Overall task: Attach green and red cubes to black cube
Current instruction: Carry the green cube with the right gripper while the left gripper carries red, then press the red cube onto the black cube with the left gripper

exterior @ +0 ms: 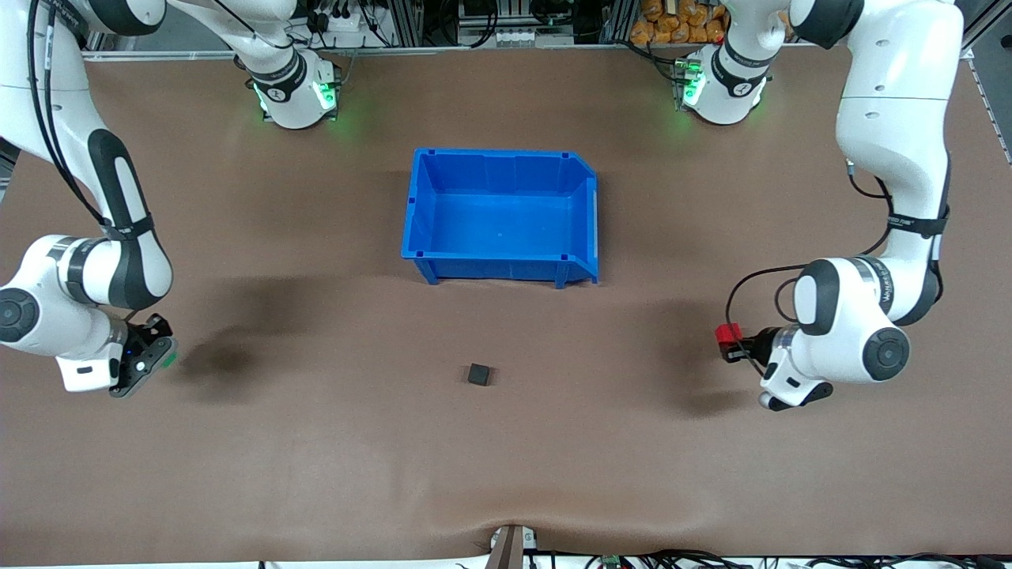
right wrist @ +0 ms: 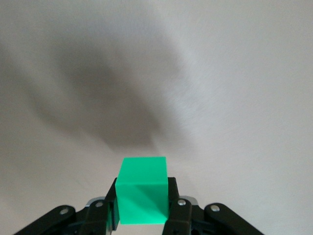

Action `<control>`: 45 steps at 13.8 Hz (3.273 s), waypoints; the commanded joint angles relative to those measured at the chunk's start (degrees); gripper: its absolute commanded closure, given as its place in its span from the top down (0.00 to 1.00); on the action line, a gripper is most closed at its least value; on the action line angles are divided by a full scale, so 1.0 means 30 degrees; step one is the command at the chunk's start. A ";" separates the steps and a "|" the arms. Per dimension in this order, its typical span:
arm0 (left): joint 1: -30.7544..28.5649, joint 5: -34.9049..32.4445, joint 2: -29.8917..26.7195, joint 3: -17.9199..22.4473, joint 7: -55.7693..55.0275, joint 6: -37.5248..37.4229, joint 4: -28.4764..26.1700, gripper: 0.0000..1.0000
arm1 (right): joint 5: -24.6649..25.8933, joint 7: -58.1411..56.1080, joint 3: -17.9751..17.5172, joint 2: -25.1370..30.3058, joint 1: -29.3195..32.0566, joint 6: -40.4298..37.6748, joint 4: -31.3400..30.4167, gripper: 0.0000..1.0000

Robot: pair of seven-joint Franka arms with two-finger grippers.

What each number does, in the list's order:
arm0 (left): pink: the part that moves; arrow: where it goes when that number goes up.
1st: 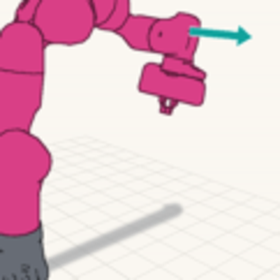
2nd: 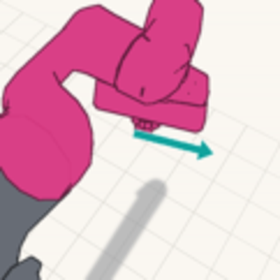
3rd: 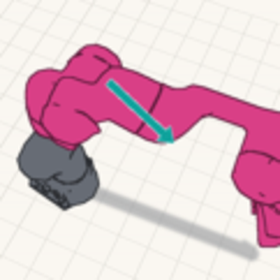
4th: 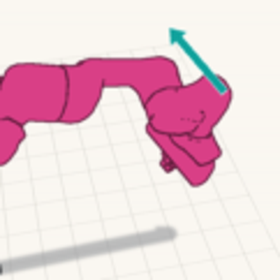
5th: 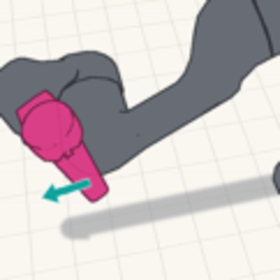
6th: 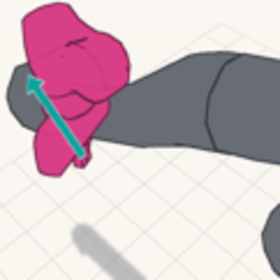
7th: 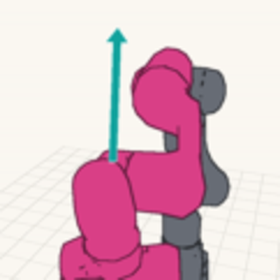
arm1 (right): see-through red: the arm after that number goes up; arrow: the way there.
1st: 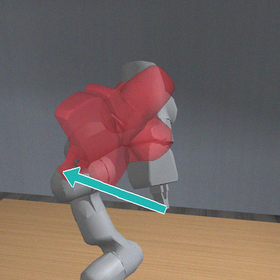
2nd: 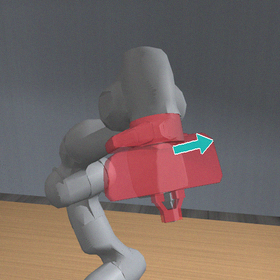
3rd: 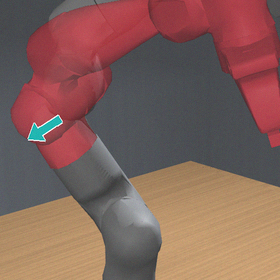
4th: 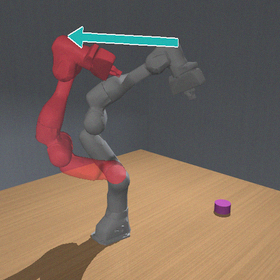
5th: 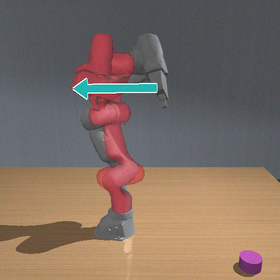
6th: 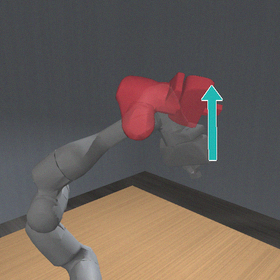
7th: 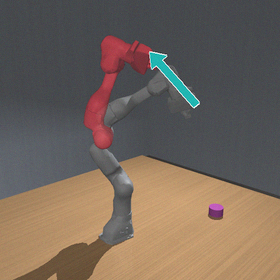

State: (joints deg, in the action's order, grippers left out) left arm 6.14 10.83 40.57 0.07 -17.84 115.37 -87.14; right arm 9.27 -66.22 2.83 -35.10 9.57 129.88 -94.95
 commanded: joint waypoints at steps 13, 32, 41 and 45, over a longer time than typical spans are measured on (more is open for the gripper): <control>0.2813 0.3508 0.2003 -0.0054 -1.2622 0.2057 0.3733 0.01 | 0.0338 -0.7214 -0.1119 -0.0104 -0.3363 -0.1017 0.2469 0.00; 0.5715 0.6907 0.4816 -0.1284 -2.1766 0.9296 0.4905 0.01 | -0.5053 -0.5024 -0.1119 -0.3761 -0.8434 -0.0197 0.5336 0.00; 0.7004 0.6907 0.5489 -0.1285 -2.3873 1.0789 0.5022 0.01 | -0.5463 -0.2596 -0.1119 -0.5141 -0.9840 -0.0167 0.6687 0.00; 0.7767 0.6907 0.5754 -0.1080 -2.4990 1.1259 0.5403 0.01 | -0.5463 -0.1831 -0.1119 -0.5378 -1.0193 -0.0138 0.6808 0.00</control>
State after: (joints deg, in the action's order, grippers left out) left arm 28.05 30.64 56.22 -4.08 -91.30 147.73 -73.22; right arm -6.04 -72.41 -0.92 -49.57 -20.57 130.01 -76.95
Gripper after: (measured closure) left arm 0.608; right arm 0.604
